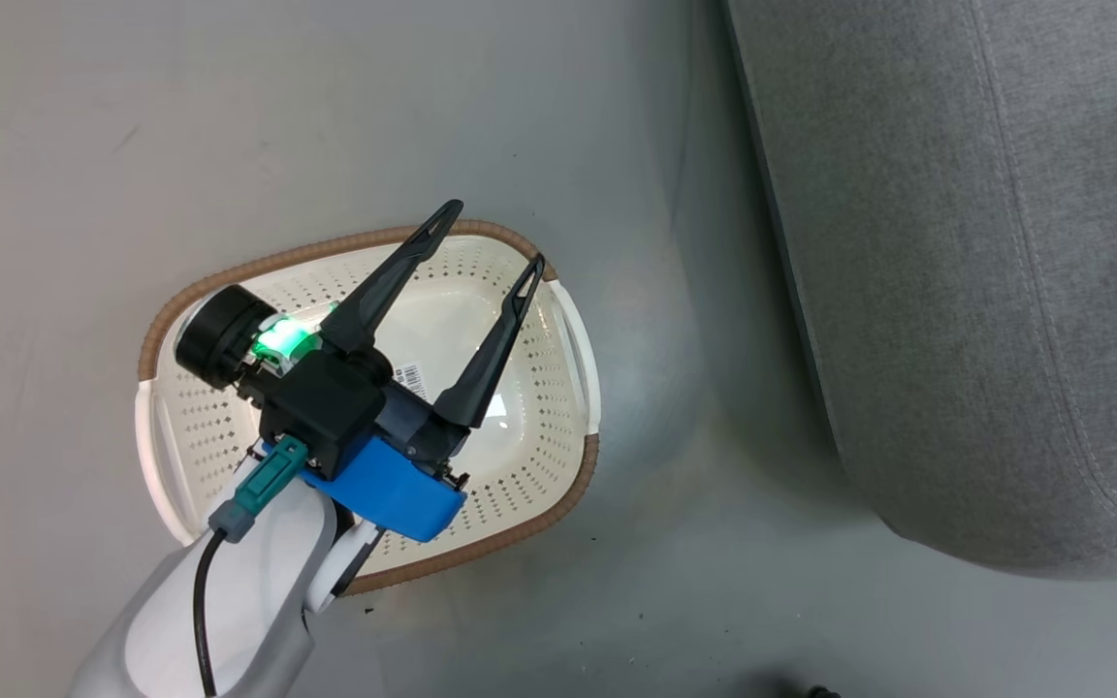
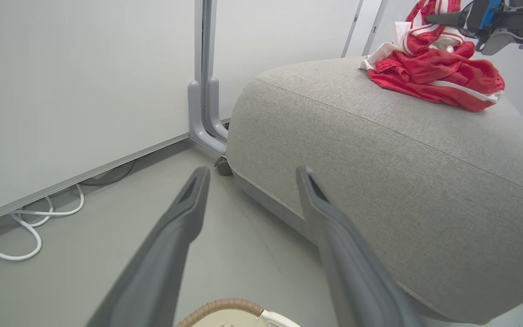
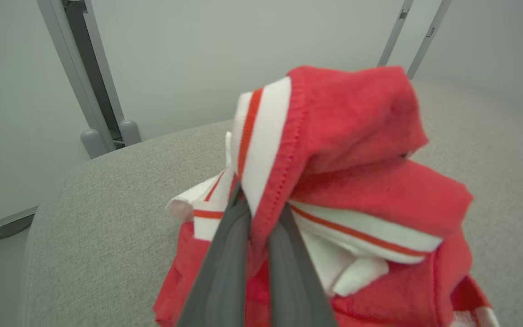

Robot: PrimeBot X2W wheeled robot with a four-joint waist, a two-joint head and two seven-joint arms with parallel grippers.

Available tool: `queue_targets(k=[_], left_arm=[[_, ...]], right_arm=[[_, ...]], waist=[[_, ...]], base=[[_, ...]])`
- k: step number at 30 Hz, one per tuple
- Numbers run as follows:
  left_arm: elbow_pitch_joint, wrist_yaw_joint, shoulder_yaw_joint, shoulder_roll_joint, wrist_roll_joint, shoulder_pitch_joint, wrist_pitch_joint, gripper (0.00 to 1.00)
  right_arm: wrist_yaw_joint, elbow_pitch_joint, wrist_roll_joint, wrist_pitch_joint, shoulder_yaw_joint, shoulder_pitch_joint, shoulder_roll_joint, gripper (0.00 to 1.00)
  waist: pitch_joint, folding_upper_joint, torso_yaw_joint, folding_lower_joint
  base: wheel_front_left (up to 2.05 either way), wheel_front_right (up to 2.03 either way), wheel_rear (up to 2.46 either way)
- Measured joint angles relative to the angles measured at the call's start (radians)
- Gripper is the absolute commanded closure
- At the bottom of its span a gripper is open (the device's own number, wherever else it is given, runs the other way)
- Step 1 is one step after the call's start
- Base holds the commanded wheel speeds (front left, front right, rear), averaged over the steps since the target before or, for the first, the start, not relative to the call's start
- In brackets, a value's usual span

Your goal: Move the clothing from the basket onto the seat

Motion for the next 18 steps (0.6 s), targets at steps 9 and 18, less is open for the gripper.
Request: queue_targets(k=[9,18], left_arm=[[0.001,0.0,0.031,-0.007,0.009,0.004,0.0,0.0],[0.02,0.0,0.034,-0.058,0.0,0.048,0.0,0.0]], right_arm=[[0.0,0.099,-0.015,-0.069,0.015,0.002,0.007,0.07],[0.0,0.116,-0.033,-0.1,0.111,0.043,-0.002,0.0]], waist=[[-0.022,0.0,0.005,-0.0001],[-0.1,0.0,0.005,-0.0001]], base=[[0.0,0.0,0.0],[0.0,0.0,0.0]])
